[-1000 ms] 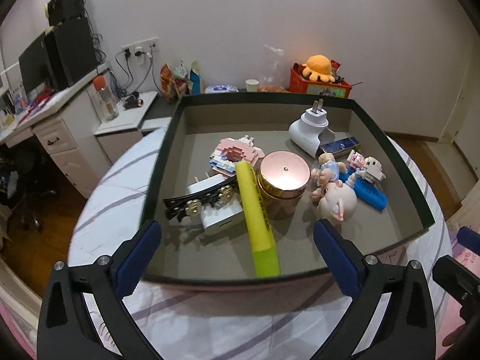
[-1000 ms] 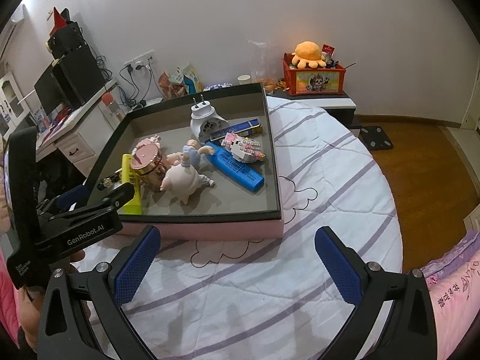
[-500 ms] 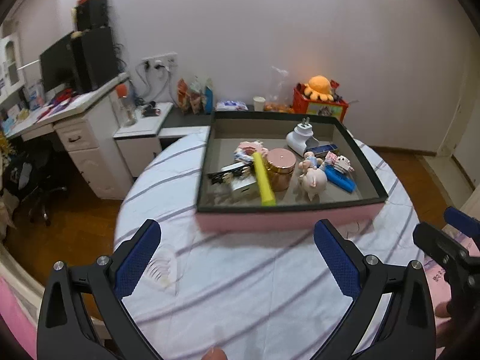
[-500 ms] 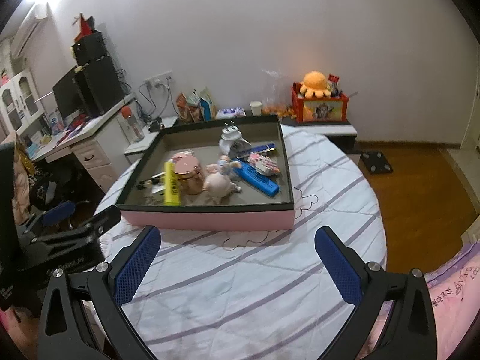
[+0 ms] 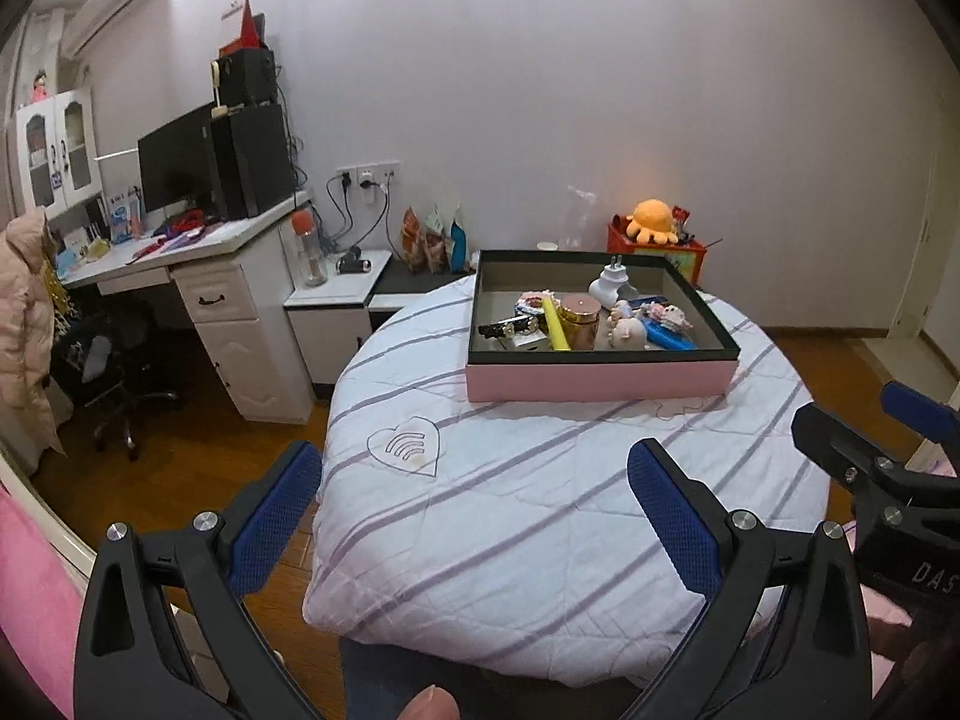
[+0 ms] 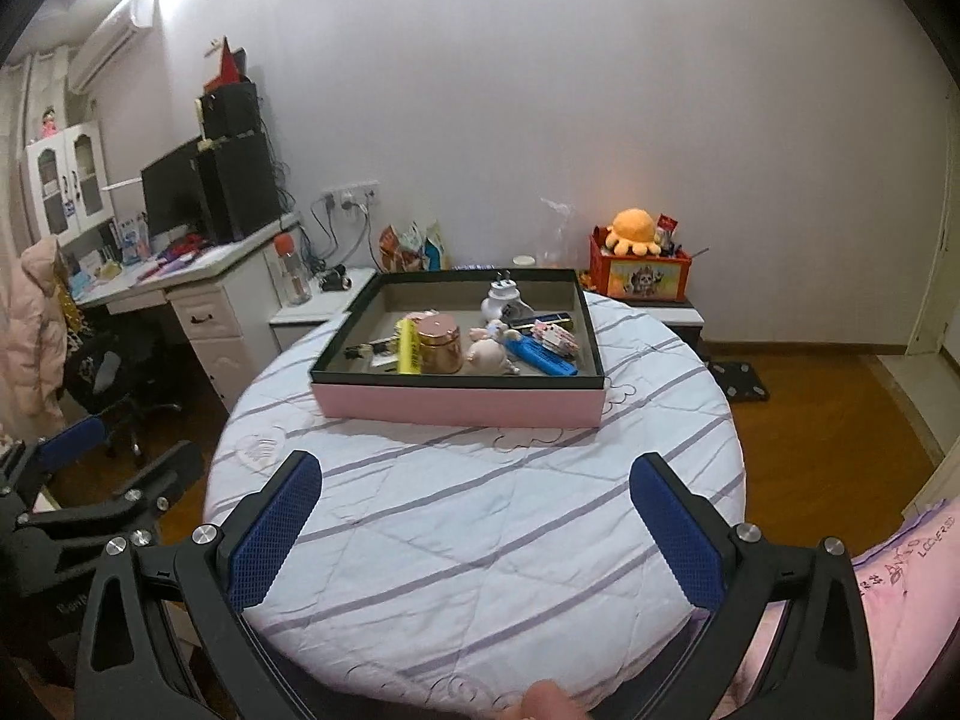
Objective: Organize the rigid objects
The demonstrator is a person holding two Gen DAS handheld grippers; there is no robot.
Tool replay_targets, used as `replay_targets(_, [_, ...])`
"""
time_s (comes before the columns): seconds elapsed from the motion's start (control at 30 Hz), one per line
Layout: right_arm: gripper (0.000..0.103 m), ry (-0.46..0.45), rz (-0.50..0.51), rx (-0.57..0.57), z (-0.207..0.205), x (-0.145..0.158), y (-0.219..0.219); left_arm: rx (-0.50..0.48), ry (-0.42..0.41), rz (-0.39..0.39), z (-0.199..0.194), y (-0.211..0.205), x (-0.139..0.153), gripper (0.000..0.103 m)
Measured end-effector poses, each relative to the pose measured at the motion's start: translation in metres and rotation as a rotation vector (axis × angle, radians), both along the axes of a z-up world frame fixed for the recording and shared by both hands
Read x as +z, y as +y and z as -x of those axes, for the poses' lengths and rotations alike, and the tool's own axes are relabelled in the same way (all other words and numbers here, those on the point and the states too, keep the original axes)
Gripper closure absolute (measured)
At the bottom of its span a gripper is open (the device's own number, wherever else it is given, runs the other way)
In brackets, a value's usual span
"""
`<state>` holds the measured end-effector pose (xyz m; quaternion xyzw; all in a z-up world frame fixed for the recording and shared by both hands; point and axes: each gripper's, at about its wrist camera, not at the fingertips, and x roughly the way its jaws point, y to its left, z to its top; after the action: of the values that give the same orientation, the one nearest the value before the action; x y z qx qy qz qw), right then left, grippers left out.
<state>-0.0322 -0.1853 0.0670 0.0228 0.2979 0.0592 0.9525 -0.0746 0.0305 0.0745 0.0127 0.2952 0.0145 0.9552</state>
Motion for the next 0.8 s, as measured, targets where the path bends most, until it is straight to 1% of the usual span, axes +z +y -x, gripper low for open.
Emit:
replay_targets(0.17, [0.000, -0.036, -0.001, 0.002, 0.016, 0.008, 0.004, 0.022, -0.041, -0.006, 0.008, 0.000, 0.008, 0.000])
replay_targets(0.3, [0.000, -0.052, 0.002, -0.001, 0.020, 0.011, 0.005, 0.039, -0.036, -0.013, 0.009, 0.001, 0.006, 0.000])
replay_targets(0.57, [0.000, -0.041, 0.001, -0.006, 0.021, 0.007, 0.004, 0.035, 0.017, 0.004, 0.001, 0.001, -0.004, 0.000])
replay_targets(0.7, [0.000, -0.038, -0.001, -0.011, 0.021, 0.006, 0.003, 0.050, 0.007, -0.015, 0.002, -0.001, -0.003, 0.000])
replay_targets(0.8, [0.000, -0.040, -0.003, -0.015, 0.022, 0.006, 0.003, 0.044, 0.006, -0.012, 0.003, -0.003, -0.001, 0.000])
